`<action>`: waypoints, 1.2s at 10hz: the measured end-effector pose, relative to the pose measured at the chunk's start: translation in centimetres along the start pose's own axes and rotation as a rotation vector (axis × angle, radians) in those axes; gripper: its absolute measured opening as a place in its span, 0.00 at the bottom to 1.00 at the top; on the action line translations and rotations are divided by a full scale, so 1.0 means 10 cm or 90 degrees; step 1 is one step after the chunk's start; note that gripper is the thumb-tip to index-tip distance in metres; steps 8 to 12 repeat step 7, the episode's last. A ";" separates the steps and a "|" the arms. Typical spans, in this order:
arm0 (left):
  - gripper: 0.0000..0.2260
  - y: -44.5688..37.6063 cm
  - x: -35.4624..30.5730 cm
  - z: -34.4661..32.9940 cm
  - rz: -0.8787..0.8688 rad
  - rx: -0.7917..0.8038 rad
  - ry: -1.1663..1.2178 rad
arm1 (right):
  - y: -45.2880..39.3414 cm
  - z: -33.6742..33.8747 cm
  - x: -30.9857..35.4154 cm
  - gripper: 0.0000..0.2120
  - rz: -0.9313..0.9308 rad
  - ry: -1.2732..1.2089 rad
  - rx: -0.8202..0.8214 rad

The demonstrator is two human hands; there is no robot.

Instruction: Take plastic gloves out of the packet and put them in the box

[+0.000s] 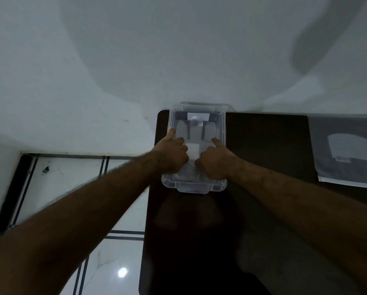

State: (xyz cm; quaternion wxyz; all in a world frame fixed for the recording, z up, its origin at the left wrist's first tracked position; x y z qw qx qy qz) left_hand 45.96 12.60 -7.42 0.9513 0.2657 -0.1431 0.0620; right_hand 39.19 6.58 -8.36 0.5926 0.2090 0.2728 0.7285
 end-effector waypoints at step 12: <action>0.17 0.58 0.16 0.73 0.152 -0.106 0.122 | 0.80 0.42 -0.23 0.15 -0.061 -0.138 -0.370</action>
Point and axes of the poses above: each hand's wrist, its own y-axis away from the middle knuckle, its own z-axis out of the back of the hand, x = y × z, the point moved 9 cm from there along -y, towards the middle knuckle, and after that the axes turned 6 degrees about z, right-handed, at the moved point
